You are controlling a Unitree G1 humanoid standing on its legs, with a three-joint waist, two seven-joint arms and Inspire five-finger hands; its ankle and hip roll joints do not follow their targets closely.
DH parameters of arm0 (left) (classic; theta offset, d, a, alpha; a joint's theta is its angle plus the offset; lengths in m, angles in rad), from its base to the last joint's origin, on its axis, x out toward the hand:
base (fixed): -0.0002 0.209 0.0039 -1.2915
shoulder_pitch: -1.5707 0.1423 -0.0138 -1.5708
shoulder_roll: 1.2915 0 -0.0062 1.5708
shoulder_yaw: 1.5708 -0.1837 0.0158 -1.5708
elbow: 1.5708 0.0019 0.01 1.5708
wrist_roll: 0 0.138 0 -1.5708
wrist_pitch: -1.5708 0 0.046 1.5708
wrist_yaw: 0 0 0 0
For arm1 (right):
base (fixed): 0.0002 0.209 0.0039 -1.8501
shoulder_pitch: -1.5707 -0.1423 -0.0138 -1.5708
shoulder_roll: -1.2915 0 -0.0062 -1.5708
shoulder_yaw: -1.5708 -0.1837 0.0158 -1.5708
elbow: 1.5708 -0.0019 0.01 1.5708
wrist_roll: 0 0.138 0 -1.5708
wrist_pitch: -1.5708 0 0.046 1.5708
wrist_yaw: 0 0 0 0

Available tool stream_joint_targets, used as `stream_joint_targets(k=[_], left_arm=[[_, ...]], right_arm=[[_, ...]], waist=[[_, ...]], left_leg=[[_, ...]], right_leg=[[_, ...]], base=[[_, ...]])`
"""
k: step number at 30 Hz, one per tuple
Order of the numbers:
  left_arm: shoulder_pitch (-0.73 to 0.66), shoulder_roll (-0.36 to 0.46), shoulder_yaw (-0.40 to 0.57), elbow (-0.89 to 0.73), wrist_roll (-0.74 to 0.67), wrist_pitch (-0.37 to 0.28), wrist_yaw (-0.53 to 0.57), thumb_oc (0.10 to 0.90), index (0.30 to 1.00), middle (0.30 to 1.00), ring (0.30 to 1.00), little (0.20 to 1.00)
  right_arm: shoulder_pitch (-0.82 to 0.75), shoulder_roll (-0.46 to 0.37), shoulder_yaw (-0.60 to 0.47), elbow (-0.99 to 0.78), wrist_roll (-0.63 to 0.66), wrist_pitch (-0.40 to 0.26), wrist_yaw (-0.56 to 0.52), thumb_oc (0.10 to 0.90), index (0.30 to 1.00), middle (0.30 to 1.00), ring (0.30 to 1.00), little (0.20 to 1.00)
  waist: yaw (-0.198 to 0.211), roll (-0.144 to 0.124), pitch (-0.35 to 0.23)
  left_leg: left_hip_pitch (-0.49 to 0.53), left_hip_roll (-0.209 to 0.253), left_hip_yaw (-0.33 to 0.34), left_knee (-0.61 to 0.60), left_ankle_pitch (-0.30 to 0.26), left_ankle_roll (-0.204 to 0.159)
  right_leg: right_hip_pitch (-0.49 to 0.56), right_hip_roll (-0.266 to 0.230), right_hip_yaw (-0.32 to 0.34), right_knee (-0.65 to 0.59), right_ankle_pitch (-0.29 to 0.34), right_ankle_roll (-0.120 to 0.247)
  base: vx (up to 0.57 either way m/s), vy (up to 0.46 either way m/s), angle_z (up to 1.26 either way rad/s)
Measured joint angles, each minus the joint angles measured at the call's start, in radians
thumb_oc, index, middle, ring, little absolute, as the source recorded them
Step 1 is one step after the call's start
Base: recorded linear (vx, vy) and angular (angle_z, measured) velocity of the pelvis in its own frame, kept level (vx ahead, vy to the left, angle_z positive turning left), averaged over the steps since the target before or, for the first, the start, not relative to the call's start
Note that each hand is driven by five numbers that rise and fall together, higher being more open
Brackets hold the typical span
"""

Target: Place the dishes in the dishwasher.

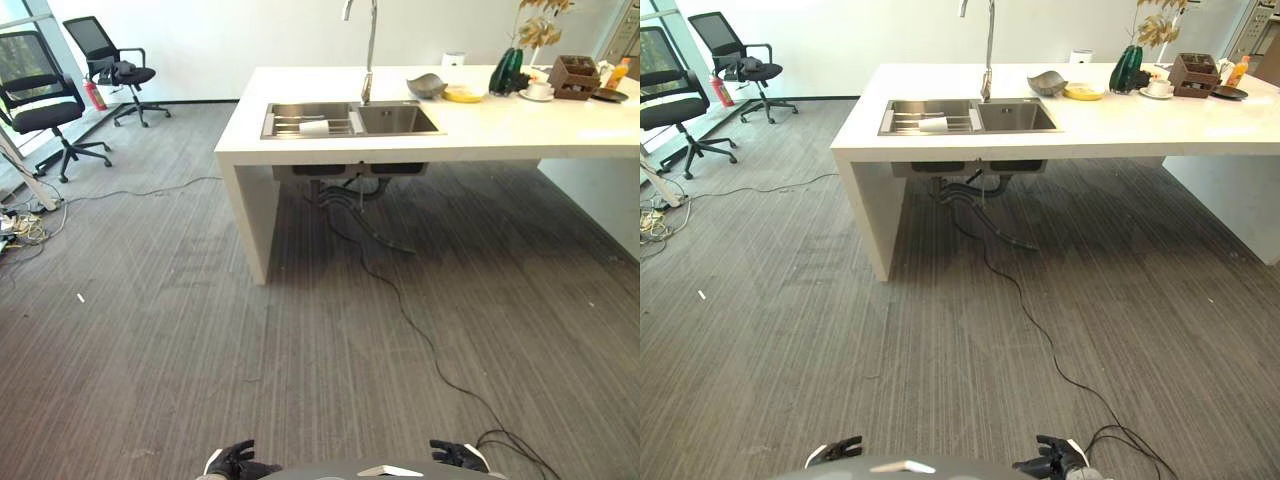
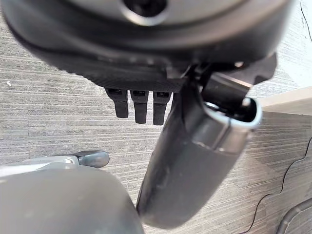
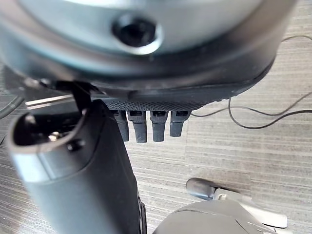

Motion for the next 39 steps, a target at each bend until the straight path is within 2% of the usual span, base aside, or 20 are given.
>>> stream_joint_targets(k=[8,18,30,33,34,35,36,38,39], left_arm=[[-0.004,0.001,0.001,0.003,0.014,0.003,-0.008,0.800,0.900,0.900,0.900,0.900],[-0.015,-0.003,0.015,0.016,0.011,0.005,-0.009,0.800,0.900,0.900,0.900,0.900],[-0.033,-0.008,0.058,0.059,-0.086,0.024,-0.016,0.800,0.900,0.900,0.900,0.900],[-0.036,-0.008,0.062,0.060,-0.127,0.025,-0.017,0.800,0.900,0.900,0.900,0.900],[-0.041,-0.007,0.080,0.061,-0.144,0.026,-0.017,0.800,0.900,0.900,0.900,0.900],[-0.052,-0.004,0.101,0.062,-0.156,0.025,-0.017,0.800,0.900,0.900,0.900,0.900],[-0.078,0.002,0.111,0.071,-0.169,0.024,-0.014,0.800,0.900,0.900,0.900,0.900],[-0.151,0.005,0.139,0.081,-0.222,0.020,-0.016,0.800,0.900,0.900,0.900,0.900],[-0.160,0.003,0.139,0.077,-0.242,0.013,-0.019,0.800,0.900,0.900,0.900,0.900]], right_arm=[[-0.004,-0.001,0.024,-0.022,0.001,0.011,0.002,0.800,0.900,0.900,0.900,0.900],[-0.001,-0.002,0.015,-0.019,0.014,0.012,0.003,0.800,0.900,0.900,0.900,0.900],[-0.017,-0.006,0.015,-0.025,0.021,0.012,0.004,0.800,0.900,0.900,0.900,0.900],[-0.031,-0.017,0.014,-0.022,0.022,0.012,0.010,0.800,0.900,0.900,0.900,0.900],[-0.040,-0.018,0.013,-0.021,0.023,0.012,0.013,0.800,0.900,0.900,0.900,0.900],[-0.050,-0.017,0.014,-0.021,0.026,0.012,0.016,0.800,0.900,0.900,0.900,0.900],[-0.062,-0.013,0.013,-0.022,0.034,0.012,0.023,0.800,0.900,0.900,0.900,0.900],[-0.088,-0.012,-0.005,-0.020,0.045,0.012,0.031,0.800,0.900,0.900,0.900,0.900],[-0.091,-0.014,-0.004,-0.007,0.053,0.014,0.031,0.800,0.900,0.900,0.900,0.900]], waist=[[-0.001,-0.002,0.005],[-0.001,0.007,0.014],[-0.009,0.017,0.034],[-0.015,0.033,0.046],[-0.015,0.033,0.057],[-0.011,0.024,0.070],[-0.010,-0.001,0.098],[0.004,-0.046,0.154],[0.021,-0.060,0.162]], left_leg=[[-0.001,0.001,0.001,-0.004,-0.006,-0.009],[0.000,0.002,0.001,0.000,-0.002,-0.002],[-0.017,0.012,-0.009,0.000,-0.001,-0.014],[-0.023,0.020,-0.009,0.004,-0.001,-0.026],[-0.034,0.023,-0.007,0.023,-0.005,-0.033],[-0.076,0.019,-0.007,0.086,-0.014,-0.051],[-0.154,0.005,0.004,0.214,-0.018,-0.068],[-0.344,-0.009,0.027,0.516,0.017,-0.152],[-0.389,-0.005,0.035,0.562,0.027,-0.166]], right_leg=[[0.000,0.001,0.001,0.000,0.000,0.000],[-0.001,0.001,0.001,0.000,-0.001,-0.001],[-0.007,0.012,-0.012,0.000,-0.008,-0.012],[-0.019,0.021,-0.011,0.003,-0.013,-0.019],[-0.026,0.024,-0.009,0.010,-0.021,-0.021],[-0.044,0.026,-0.009,0.024,-0.033,-0.041],[-0.068,0.011,-0.015,0.055,-0.043,-0.057],[-0.102,-0.027,-0.015,0.109,-0.065,-0.093],[-0.086,-0.030,-0.019,0.088,-0.059,-0.103]], base=[[0.00,0.000,0.00],[0.00,0.000,0.00],[0.01,-0.027,0.02],[0.01,-0.094,0.01],[-0.04,-0.135,0.01],[0.02,-0.144,0.10],[0.05,-0.120,0.22],[0.18,-0.049,0.23],[0.34,0.014,0.20]])
